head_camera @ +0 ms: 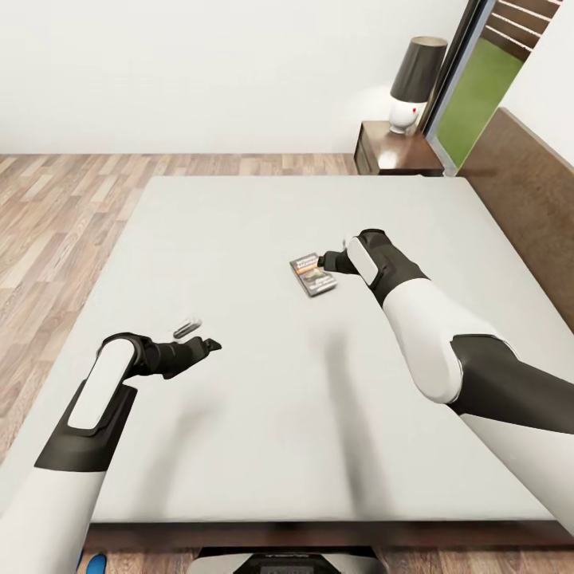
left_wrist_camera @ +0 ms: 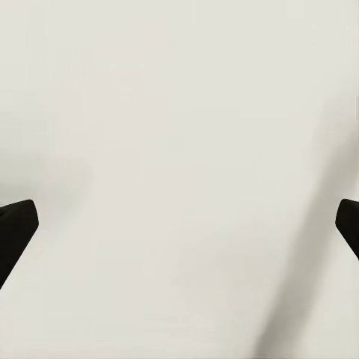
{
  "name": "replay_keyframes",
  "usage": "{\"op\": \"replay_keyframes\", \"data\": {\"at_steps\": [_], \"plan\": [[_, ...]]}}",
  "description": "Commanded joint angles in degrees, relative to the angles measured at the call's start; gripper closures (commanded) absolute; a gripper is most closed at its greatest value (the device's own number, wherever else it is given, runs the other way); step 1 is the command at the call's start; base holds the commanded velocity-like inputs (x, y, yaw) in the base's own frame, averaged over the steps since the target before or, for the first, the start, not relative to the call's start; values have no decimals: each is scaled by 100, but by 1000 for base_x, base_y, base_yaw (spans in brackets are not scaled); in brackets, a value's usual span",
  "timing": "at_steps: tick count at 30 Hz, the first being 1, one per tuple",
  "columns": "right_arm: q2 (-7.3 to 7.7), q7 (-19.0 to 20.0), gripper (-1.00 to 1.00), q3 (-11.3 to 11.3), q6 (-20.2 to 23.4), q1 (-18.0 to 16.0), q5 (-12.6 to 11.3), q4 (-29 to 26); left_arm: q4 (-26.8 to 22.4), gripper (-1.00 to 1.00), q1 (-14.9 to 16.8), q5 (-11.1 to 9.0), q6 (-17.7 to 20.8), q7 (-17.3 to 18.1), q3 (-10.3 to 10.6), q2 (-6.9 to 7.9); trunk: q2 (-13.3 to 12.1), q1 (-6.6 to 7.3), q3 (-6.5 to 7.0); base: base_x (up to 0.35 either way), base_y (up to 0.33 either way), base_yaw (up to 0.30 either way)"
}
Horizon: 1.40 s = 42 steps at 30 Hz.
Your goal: In the bedroom, move the book from the bed onto either nightstand, and place the two sandals side by side next to the bed.
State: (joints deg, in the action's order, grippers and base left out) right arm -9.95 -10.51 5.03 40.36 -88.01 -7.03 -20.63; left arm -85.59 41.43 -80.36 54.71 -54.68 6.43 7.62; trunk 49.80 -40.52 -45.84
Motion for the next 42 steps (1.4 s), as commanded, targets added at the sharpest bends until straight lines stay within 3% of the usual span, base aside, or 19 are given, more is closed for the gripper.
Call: {"op": "replay_keyframes", "data": {"at_steps": [1, 15, 21, 26, 28, 29, 34, 35, 38, 42], "plan": [[-5, -47, -100, 30, 10, -3, -61, -6, -16, -100, 3, -51, 4, -60, 4, 8, 4, -1, -6, 0, 0, 0], [-5, -36, -100, 25, 73, 23, -54, -349, -180, -100, -10, -82, 4, -37, -15, 32, 4, -1, -16, 0, 0, 0], [-5, -20, -100, 12, 404, -1, -58, -548, -399, -100, 56, -292, 4, -50, -26, 34, 4, -1, -46, 0, 0, -24], [-5, -10, -100, 7, 849, -252, -64, -603, -451, -100, 485, -490, 11, -66, -99, 42, 4, -1, -83, 0, 0, -13], [-5, -8, -100, 7, 1086, -445, -65, -612, -443, -100, 733, -750, 21, -70, -153, 52, 4, -1, -99, 0, 0, -7], [-5, -8, -100, 7, 1086, -445, -65, -612, -443, -100, 733, -750, 21, -70, -153, 52, 4, -1, -107, 0, 0, -6], [-5, 7, -100, 12, 1533, -865, -63, -616, -291, -100, 1125, -1590, 24, -293, -280, 66, 4, -1, -149, 0, 0, -3], [-5, 7, -100, 12, 1533, -865, -63, -616, -291, -100, 1125, -1590, 24, -293, -280, 66, 4, -1, -158, 0, 0, -2], [-5, 50, -100, 9, 1658, -1164, -60, -619, -326, -100, 1265, -1847, 3, -689, -300, 48, 4, -1, -184, 0, 0, -1], [109, 142, -100, 10, 1726, -1508, -59, -609, -331, -100, 1339, -2027, -7, -1010, -297, 36, 4, -1, -219, 0, 0, 0]]}}
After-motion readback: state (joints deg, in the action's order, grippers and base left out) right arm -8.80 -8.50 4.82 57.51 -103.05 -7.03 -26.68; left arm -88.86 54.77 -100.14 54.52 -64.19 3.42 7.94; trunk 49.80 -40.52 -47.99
